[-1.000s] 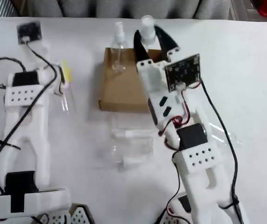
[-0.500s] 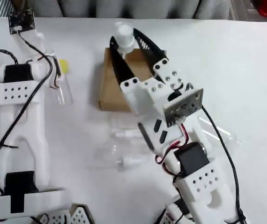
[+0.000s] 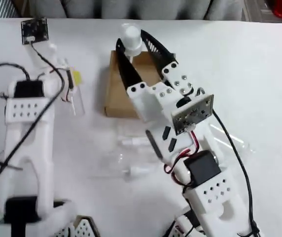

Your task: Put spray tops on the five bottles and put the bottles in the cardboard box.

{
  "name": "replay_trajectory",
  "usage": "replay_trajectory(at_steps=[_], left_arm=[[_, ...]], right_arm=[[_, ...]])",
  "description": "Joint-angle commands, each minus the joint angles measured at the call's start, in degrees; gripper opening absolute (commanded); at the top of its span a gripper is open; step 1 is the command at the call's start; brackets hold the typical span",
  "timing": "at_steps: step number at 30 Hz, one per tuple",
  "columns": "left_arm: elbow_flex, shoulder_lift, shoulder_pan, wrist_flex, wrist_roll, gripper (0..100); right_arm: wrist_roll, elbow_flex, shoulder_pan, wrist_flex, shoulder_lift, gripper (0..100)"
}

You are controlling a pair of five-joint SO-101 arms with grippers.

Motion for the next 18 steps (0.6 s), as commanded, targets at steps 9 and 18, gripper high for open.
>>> replay_trajectory(at_steps=[9,18], left_arm=[[22.68,-22.9,6.73,-24.18,-0.44,3],[30.42,-29.58,9.45,-30.51,-0.44,2]], right_arm=[[0.18,-0.53,1.19,-1.27,-0.57,1.5],[-10.81,-1.14,1.63,-4.53,-0.66,1.5]])
